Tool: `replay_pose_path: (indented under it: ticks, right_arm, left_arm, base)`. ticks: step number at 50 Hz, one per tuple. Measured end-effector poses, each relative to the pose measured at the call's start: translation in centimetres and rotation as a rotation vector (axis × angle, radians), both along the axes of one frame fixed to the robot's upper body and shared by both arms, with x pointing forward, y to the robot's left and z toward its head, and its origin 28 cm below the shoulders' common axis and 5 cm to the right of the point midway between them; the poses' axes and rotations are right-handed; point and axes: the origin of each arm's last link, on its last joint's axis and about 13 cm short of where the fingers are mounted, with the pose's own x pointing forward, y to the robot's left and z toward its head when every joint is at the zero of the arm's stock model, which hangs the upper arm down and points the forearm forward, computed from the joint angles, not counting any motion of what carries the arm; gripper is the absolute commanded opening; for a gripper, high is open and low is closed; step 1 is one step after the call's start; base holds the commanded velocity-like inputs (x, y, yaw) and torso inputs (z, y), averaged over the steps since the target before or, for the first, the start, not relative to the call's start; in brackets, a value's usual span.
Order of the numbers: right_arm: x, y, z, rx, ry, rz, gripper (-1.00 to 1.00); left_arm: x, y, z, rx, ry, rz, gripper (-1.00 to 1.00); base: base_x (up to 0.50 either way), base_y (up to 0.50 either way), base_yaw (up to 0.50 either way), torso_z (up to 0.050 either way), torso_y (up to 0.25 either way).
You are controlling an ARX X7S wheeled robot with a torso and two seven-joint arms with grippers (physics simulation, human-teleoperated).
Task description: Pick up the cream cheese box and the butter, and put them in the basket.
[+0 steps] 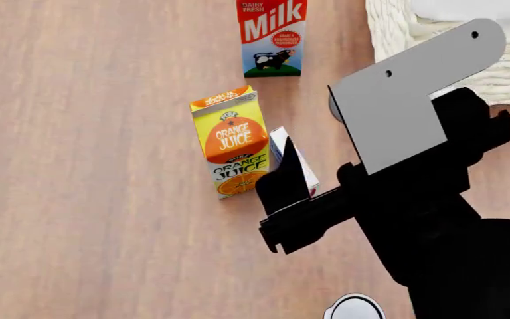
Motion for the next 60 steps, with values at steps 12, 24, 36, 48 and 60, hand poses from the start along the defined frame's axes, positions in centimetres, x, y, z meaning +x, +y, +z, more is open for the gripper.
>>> replay_pose_path:
  ticks: [12, 24, 36, 48, 60]
  right_arm:
    - [0.8, 0.3, -0.8, -0.016, 0.036, 0.006, 1.00]
    - [1.5, 0.5, -1.8, -0.031, 0.068, 0.010, 1.00]
    - [2.4, 0.9, -3.0, -0.047, 0.102, 0.016, 1.00]
    - [3.4, 1.4, -4.3, -0.064, 0.134, 0.022, 1.00]
    - [4.3, 1.7, -5.3, -0.082, 0.158, 0.024, 1.00]
  left_arm:
    - [0.0, 0.0, 0.0, -0.001, -0.001, 0.001, 1.00]
    - [0.0, 0.1, 0.0, -0.002, -0.002, 0.002, 1.00]
    - [0.0, 0.1, 0.0, -0.001, -0.004, 0.003, 1.00]
    - [-0.1, 0.1, 0.0, -0.003, -0.006, 0.004, 1.00]
    - [-0.2, 0.2, 0.1, -0.005, -0.009, 0.005, 1.00]
  base:
    - [0.00, 0.00, 0.00, 0.000, 0.000]
    - [0.00, 0.00, 0.00, 0.000, 0.000]
    - [0.00, 0.00, 0.00, 0.000, 0.000]
    - [0.00, 0.00, 0.00, 0.000, 0.000]
    - [0.00, 0.00, 0.00, 0.000, 0.000]
